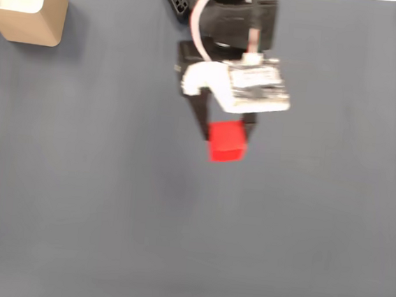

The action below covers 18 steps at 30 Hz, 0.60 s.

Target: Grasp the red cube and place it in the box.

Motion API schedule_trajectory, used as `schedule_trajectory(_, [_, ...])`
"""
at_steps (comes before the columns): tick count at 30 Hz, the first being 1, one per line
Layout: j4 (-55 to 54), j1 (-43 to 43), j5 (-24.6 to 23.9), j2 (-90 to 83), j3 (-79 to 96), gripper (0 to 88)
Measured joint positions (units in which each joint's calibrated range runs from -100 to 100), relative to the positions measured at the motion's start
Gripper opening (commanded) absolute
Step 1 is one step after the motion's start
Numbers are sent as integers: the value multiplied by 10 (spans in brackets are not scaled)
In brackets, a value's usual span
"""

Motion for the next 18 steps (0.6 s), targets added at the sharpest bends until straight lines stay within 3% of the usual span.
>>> schedule_trajectory(18, [37,236,-2,-41,-8,0])
